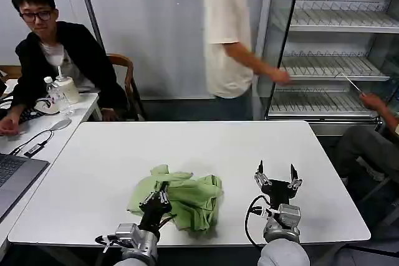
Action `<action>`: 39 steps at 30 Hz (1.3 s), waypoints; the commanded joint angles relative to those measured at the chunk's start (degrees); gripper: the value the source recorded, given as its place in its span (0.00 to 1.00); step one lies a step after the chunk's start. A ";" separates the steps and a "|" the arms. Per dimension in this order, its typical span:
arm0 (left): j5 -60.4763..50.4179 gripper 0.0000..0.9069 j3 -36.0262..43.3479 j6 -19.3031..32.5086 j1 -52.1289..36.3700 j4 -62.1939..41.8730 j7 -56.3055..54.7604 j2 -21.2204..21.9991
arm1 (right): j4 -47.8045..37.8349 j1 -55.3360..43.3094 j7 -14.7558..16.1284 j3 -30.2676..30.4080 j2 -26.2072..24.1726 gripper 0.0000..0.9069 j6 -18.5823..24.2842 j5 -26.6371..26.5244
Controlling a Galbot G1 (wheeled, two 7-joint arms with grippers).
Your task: Fold and organize the clothes.
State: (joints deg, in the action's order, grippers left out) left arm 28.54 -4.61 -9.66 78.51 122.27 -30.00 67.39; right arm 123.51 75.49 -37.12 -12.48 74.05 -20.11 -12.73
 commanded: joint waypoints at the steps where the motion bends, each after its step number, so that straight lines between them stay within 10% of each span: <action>1: -2.67 0.02 3.58 0.74 -1.37 -4.21 0.26 5.31 | 0.21 -0.05 0.00 -0.02 -0.04 1.00 0.07 -0.05; 9: -4.25 0.04 5.95 3.26 -3.09 -9.25 1.17 8.44 | 0.32 0.17 0.02 -0.05 0.03 1.00 0.24 -0.07; 10: -4.47 0.89 6.31 3.07 -3.03 -9.48 1.08 8.58 | 0.31 0.20 0.03 -0.05 0.05 1.00 0.27 -0.08; 11: -4.30 1.00 6.50 3.20 -2.82 -9.42 1.28 8.68 | 0.28 0.19 0.02 -0.05 0.02 1.00 0.27 -0.08; 39: -7.09 1.00 -0.23 4.66 -2.84 0.35 3.67 3.74 | -0.66 -1.48 0.14 1.14 0.65 1.00 0.00 -0.24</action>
State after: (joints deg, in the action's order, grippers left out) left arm 23.23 0.63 -4.61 76.51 118.44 -27.05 73.86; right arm 123.00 74.36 -36.96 -11.44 74.65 -20.00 -12.93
